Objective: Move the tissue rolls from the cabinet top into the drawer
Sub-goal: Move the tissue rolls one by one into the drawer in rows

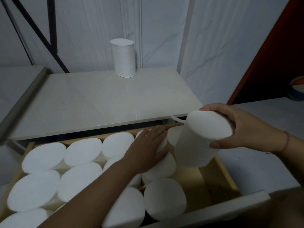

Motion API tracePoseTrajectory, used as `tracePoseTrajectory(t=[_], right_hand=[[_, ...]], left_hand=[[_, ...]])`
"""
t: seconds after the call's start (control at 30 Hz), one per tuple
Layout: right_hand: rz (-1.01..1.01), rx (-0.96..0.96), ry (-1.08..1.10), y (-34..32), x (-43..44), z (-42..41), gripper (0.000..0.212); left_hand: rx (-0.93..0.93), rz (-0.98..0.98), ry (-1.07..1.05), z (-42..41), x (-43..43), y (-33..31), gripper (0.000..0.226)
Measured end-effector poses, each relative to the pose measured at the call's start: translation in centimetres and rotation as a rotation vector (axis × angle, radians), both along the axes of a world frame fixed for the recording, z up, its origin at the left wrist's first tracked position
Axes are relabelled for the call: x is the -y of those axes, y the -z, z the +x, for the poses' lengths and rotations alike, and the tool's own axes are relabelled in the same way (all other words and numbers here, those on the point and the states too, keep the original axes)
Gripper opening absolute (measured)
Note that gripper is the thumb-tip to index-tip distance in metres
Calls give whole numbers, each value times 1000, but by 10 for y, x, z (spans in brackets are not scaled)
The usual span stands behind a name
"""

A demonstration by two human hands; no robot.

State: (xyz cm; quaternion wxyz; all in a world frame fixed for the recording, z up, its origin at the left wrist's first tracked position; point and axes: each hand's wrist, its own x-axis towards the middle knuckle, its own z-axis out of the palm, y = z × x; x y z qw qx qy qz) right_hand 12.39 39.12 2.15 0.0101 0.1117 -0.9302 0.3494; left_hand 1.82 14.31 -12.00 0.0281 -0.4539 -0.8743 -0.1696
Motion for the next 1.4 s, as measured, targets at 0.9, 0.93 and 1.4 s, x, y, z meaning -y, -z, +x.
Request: tracePoseTrajectory(t=[0.9,0.93,1.4], right_hand=[[263,71,-105,91,14,4,80],[270,63,-99,92,15,4,80],[409,111,-8,97,15,7,91]], left_hand=[[7,-9,-9,1,0,-1,62],[8,-8,-9,1,0,-1,62],[2,-8,-19,1,0,0,63]])
